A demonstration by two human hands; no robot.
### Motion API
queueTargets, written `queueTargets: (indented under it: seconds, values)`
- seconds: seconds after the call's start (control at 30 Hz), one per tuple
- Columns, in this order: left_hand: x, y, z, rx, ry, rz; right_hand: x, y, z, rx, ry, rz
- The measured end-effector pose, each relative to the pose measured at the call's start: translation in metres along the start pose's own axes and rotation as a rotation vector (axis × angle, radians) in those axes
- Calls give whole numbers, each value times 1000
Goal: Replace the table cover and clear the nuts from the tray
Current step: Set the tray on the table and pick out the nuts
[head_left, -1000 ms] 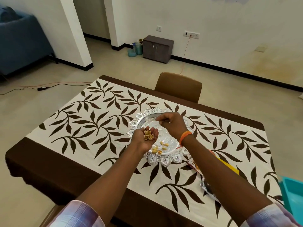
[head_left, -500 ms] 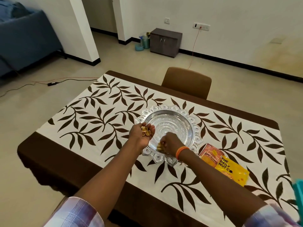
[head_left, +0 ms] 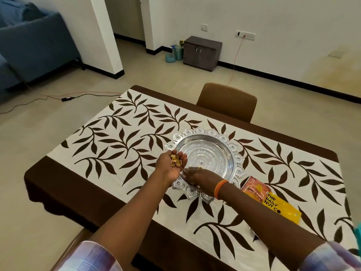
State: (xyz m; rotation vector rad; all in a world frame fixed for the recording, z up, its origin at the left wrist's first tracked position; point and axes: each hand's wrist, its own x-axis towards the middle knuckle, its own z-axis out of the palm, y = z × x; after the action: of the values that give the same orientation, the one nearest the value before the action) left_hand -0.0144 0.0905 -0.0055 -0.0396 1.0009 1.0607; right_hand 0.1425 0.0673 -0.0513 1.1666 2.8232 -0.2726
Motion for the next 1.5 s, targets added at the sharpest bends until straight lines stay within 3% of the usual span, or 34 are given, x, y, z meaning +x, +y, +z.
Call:
queueTargets:
  seconds: [0.17,0.33,0.47,0.53,0.63,0.7,0.8,0.93,1.03,1.23,1.33,1.4,1.43,1.5]
  values:
    - [-1,-2,3,2,10,5,-8,-2,-2,-165,-27,-39]
    - [-2,-5,4,14,9,4,6,-8,-11,-21,-63,220]
    - [-2,-6,3,22,7,11,10,4,-18,419,123,569]
    - [-2,-8,3,29,10,8,3,11,-28,763,235,717]
    - [-1,-12,3,34,13,-3,-12,12,-55,1449,411,747]
    - [-1,-18,6,37,11,-17,-15,12,-74,1602,475,695]
    - [-3,-27,12,31,7,-52,-11,3,-93,1445,497,656]
    - [-7,-33,21,2,-32,-72,7,-14,-99,788,449,567]
    - [-9,-31,24,28,-75,-78,14,-22,-101,535,349,491]
    - [-8,-18,26,-35,-79,-76,8,-13,-105,679,533,556]
    - [-6,-9,22,-56,-61,-52,-2,1,-107,1219,689,639]
    - [-3,-4,18,-55,-54,-30,-6,12,-99,1511,683,690]
    - [-3,-2,16,-53,-48,-24,-7,19,-91,1451,659,749]
    - [-2,0,12,-43,-40,-19,-12,29,-67,1035,474,841]
